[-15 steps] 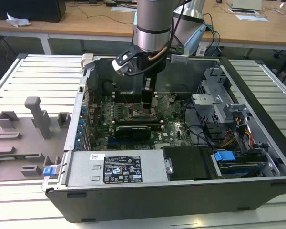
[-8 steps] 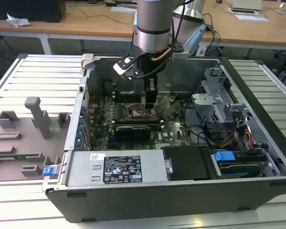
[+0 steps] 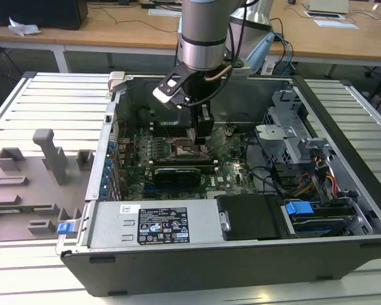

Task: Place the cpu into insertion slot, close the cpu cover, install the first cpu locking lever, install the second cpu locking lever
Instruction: 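Place the cpu into insertion slot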

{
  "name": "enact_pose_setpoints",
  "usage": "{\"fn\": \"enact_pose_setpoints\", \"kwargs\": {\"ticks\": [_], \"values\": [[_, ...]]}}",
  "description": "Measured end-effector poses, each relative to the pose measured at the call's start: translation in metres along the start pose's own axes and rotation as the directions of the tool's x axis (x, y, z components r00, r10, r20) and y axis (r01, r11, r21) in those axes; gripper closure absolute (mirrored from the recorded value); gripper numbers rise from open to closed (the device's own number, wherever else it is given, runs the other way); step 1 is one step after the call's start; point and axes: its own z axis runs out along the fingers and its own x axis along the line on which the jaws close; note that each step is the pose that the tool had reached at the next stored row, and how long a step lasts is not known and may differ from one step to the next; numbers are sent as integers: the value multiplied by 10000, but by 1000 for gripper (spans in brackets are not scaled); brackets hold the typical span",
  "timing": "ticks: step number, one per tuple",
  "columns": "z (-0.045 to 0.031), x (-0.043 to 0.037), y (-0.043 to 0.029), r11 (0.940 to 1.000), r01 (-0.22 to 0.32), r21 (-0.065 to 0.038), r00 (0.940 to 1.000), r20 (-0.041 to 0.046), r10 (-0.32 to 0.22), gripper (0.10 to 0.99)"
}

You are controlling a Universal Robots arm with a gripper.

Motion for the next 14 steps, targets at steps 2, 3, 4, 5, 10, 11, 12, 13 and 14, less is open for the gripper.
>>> {"fn": "enact_pose_setpoints", "kwargs": {"ticks": [2,3,4,5,10,11,12,13,14], "values": [[13,6,-54,10000,-1,1,10000,2,1,541],[20,9,-73,10000,-1,2,10000,2,1,541],[26,16,-89,10000,-25,2,10000,4,25,541],[34,18,-93,9999,-124,4,9999,6,124,541],[65,23,-113,9987,-508,10,9987,24,508,541],[72,24,-116,9986,-524,10,9986,24,524,541],[83,24,-117,9986,-535,10,9986,24,535,541],[97,24,-118,9985,-551,11,9985,25,551,541],[108,24,-120,9984,-565,11,9984,26,565,541]]}}
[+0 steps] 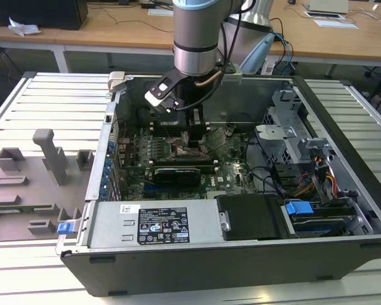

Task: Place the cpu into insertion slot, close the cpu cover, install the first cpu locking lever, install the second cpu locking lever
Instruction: 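Place the cpu into insertion slot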

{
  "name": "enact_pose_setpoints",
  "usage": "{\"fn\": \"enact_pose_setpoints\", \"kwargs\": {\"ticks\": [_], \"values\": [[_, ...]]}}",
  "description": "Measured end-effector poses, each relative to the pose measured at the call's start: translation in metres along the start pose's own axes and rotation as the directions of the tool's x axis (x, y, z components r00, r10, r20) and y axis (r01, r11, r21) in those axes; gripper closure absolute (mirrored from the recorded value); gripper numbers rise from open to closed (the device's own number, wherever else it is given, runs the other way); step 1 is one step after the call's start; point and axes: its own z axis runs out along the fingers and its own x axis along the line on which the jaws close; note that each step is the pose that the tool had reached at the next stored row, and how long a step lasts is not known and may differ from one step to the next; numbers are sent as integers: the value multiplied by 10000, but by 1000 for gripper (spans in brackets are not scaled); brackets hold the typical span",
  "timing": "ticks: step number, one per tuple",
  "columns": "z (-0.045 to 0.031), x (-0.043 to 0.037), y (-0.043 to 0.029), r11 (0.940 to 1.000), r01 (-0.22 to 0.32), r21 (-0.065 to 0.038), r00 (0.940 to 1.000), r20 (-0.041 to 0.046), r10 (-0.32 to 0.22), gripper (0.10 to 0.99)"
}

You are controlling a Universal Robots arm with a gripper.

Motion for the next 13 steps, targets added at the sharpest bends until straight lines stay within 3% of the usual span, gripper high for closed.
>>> {"fn": "enact_pose_setpoints", "kwargs": {"ticks": [13], "values": [[94,2,-5,10000,-99,2,10000,4,99,541]]}}
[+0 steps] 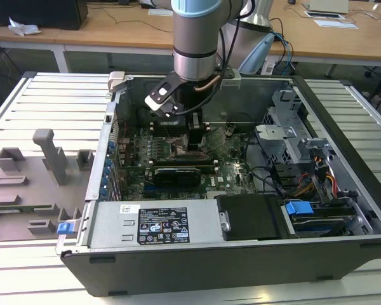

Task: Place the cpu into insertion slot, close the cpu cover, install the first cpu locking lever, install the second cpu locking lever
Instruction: 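Place the cpu into insertion slot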

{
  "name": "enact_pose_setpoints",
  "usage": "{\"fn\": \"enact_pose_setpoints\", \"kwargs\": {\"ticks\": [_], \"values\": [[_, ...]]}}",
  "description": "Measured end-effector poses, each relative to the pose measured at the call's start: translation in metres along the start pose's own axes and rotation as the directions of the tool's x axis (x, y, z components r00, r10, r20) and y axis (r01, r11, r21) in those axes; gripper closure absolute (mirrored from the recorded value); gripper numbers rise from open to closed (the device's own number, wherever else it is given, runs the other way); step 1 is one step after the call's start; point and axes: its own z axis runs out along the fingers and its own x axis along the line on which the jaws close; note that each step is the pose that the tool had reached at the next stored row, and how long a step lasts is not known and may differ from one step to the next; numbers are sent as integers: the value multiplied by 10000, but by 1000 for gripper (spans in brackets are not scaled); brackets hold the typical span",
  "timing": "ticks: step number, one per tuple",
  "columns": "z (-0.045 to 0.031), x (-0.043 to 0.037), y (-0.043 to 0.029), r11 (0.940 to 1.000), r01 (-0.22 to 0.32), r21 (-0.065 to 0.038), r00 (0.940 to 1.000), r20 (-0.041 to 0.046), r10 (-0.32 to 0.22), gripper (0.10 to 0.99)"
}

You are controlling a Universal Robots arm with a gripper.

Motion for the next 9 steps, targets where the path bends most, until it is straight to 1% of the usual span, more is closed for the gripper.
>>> {"fn": "enact_pose_setpoints", "kwargs": {"ticks": [9], "values": [[41,5,-9,10000,-32,1,10000,2,32,541]]}}
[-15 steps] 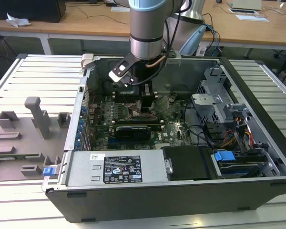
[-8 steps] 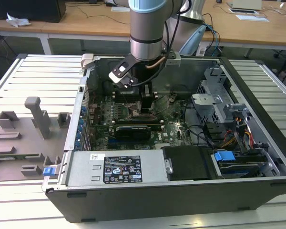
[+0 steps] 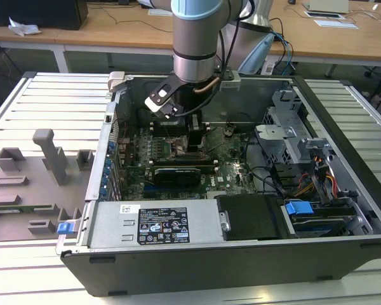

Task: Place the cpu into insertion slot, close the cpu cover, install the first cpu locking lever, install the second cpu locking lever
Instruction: 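Place the cpu into insertion slot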

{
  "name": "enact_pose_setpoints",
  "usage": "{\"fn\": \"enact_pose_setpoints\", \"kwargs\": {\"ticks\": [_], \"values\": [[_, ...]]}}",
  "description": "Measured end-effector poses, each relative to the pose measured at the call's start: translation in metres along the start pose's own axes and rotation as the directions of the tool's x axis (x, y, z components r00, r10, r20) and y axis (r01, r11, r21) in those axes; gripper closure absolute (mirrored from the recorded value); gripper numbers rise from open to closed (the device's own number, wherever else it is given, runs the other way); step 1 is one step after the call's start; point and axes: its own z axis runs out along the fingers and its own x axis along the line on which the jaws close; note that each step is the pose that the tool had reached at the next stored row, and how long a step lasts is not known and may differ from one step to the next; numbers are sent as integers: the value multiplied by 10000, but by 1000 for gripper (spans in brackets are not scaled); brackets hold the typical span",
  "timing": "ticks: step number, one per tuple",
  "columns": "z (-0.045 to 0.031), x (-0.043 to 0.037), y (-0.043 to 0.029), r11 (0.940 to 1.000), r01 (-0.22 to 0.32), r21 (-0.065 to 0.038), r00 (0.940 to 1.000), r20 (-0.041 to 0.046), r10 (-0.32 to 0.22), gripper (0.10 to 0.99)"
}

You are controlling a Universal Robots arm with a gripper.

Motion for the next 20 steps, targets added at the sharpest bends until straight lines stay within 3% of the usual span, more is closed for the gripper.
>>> {"fn": "enact_pose_setpoints", "kwargs": {"ticks": [3,7,14,20], "values": [[15,16,-14,10000,-13,0,10000,0,13,541],[60,94,-33,10000,-45,0,10000,0,45,541],[218,116,-114,10000,-93,1,10000,3,93,541],[271,116,-117,9997,-235,7,9997,12,235,541]]}}
